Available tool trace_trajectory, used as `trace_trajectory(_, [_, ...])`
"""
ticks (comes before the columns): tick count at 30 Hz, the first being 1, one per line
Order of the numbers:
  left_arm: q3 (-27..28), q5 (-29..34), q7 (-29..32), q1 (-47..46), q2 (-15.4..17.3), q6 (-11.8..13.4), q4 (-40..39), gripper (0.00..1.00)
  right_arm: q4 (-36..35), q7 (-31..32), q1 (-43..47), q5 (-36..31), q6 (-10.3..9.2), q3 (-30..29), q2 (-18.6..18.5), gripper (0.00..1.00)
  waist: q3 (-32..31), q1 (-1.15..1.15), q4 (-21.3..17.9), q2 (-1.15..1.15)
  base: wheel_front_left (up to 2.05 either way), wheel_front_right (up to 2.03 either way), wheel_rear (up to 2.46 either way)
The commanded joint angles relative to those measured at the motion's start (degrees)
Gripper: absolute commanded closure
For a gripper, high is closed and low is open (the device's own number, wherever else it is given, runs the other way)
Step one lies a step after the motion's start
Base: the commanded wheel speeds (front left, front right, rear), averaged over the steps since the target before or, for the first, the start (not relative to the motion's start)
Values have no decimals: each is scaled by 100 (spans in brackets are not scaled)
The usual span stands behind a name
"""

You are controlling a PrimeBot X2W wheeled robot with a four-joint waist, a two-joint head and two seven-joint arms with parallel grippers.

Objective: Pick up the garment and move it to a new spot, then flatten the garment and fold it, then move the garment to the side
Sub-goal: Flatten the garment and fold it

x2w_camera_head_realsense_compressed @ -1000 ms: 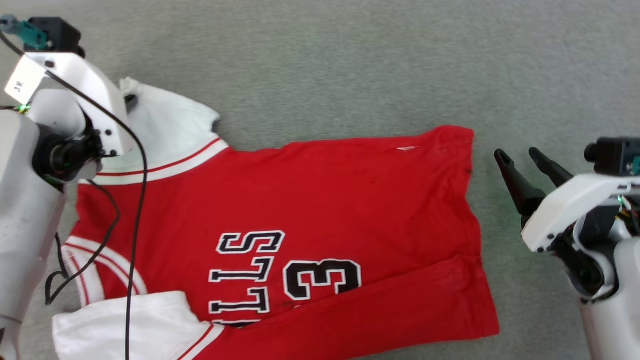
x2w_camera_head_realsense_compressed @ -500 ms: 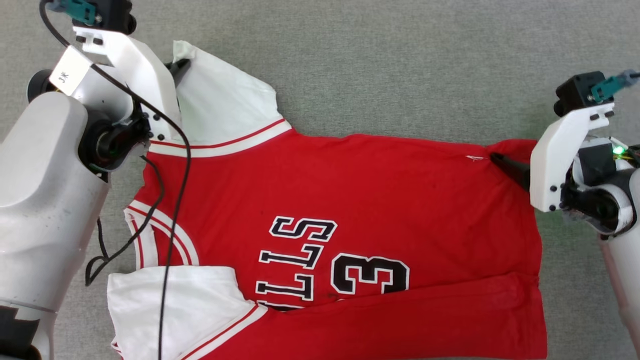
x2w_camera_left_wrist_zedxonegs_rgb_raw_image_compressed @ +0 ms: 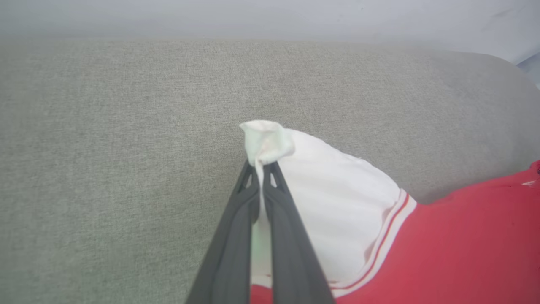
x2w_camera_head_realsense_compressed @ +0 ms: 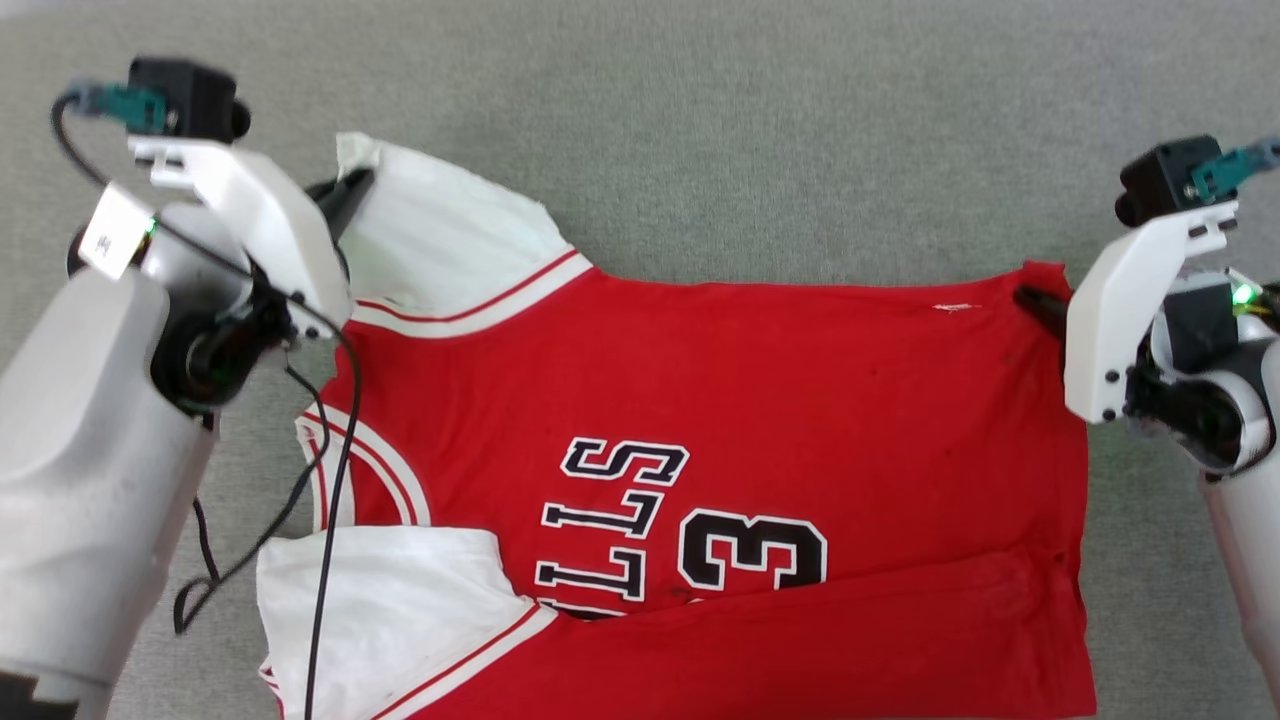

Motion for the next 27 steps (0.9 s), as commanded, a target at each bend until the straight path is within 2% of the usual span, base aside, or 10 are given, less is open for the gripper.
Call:
trace_trajectory(1, [68,-74,-130,267,40,21,-60,100,-109,-73,264,-52,-2,-71,3,100,-261,0,54,0,0,0,0])
trace_trajectory(8, [265,-281,-632,1326,153,200,-502,100,-544,-277,1026,-173,-2,-369,85,100,-726,0,126,0,0,0,0])
trace_trajectory(15, [444,-483,-1078,2834,347,643,-1302,100,-974,-644,2002,-290,-2,-586,313,100,-1228,0,182,0,0,0,0])
trace_trajectory(20, [460,-617,-1201,3823,373,985,-1849,100,-1153,-908,2618,-300,-2,-671,473,100,-1440,0,206,0,0,0,0])
trace_trajectory(27, [408,-893,-1418,4913,124,1258,-2235,100,-1124,-1234,3359,-292,-2,-935,656,100,-1617,0,234,0,0,0,0])
